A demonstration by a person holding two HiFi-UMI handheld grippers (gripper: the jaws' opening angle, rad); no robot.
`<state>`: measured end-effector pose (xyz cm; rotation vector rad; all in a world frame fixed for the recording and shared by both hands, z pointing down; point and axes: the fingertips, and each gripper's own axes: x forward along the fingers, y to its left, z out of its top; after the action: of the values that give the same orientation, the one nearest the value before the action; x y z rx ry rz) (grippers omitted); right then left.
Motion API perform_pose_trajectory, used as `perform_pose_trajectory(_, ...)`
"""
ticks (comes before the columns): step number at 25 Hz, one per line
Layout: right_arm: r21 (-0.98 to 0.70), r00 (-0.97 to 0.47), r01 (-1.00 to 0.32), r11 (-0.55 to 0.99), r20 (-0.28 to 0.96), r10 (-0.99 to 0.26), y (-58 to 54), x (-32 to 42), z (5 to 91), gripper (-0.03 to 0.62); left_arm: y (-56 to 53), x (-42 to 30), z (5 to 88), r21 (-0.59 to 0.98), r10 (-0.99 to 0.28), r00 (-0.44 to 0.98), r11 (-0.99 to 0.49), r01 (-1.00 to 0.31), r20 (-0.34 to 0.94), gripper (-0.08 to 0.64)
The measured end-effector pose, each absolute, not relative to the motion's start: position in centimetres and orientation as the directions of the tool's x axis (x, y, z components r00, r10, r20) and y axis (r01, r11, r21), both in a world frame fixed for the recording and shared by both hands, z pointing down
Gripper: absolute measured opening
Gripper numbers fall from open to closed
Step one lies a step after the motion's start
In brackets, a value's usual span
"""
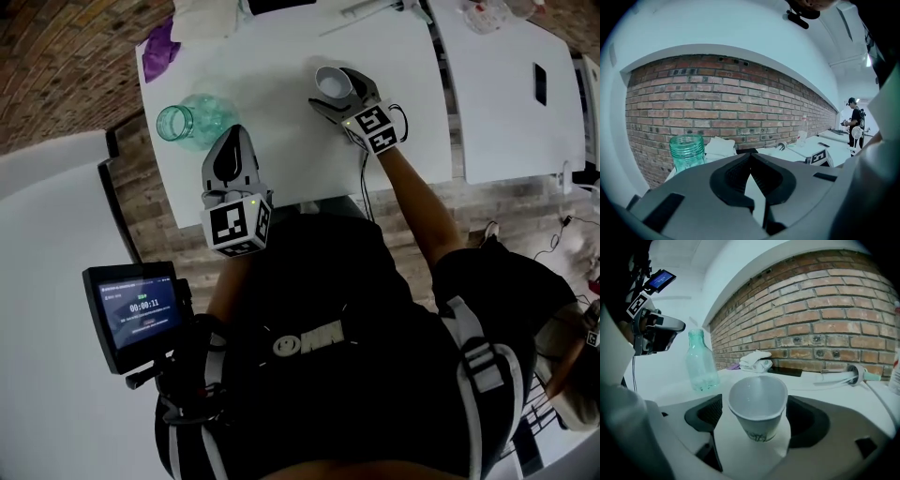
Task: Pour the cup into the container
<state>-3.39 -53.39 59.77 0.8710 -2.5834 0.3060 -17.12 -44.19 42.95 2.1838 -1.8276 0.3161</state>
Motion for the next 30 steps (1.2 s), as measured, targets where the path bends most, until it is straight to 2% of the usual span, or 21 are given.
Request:
perform_pose_trajectory(5,-0.073,-0.745,-0.624,0.778,0.356,-0.564,-52.8,-2.9,56.6,0.410,-42.6,-17.4,42.7,0.047,-0.934,0.145,-0.137,-0.989,0.326,-0.002)
perform_pose_trajectory(9,-0.087,-0.700,-0.703,0.706,0.258,-0.666,-51.4,-3.1,51.7,0.408,-41.3,-21.9,42.6,0.050,-0.937,0.153,-0.145,-0.988,0.313,-0.002)
perform_pose_trajectory(11,-0.056,-0.674,-0.732,0.679,0.207,-0.710,-49.8,-1.1,48.3,0.407,-40.2,-21.6,41.9,0.037,-0.943,0.156,-0.152,-0.988,0.294,-0.002)
perform_pose_trajectory(12,-0.033,-0.663,-0.742,0.669,0.182,-0.726,-48.7,0.4,46.6,0.368,-39.5,-20.5,41.4,0.028,-0.947,0.157,-0.156,-0.987,0.281,-0.002)
perform_pose_trajectory(13,-0.010,-0.651,-0.753,0.657,0.154,-0.743,-47.4,1.7,44.9,0.172,-38.5,-19.4,40.9,0.022,-0.950,0.161,-0.161,-0.987,0.266,-0.002)
perform_pose_trajectory(14,0.004,-0.640,-0.764,0.645,0.125,-0.758,-46.0,2.7,43.4,0.017,-37.4,-18.6,40.6,0.019,-0.954,0.166,-0.166,-0.986,0.252,-0.002)
perform_pose_trajectory(18,0.028,-0.618,-0.783,0.622,0.079,-0.782,-38.5,3.0,39.9,0.006,-30.7,-18.1,40.4,0.013,-0.957,0.192,-0.194,-0.981,0.216,-0.002)
perform_pose_trajectory(21,0.075,-0.603,-0.787,0.612,0.116,-0.789,-32.1,2.8,39.3,0.006,-25.3,-18.2,40.8,0.012,-0.954,0.194,-0.197,-0.980,0.230,-0.002)
perform_pose_trajectory(25,0.098,-0.658,-0.733,0.674,0.154,-0.737,-23.9,2.7,38.9,0.006,-18.3,-16.8,40.5,0.026,-0.956,0.188,-0.187,-0.982,0.226,-0.002)
perform_pose_trajectory(30,0.089,-0.694,-0.694,0.714,0.178,-0.697,-19.7,3.5,38.2,0.006,-14.5,-13.2,39.2,0.042,-0.955,0.189,-0.185,-0.982,0.227,-0.002)
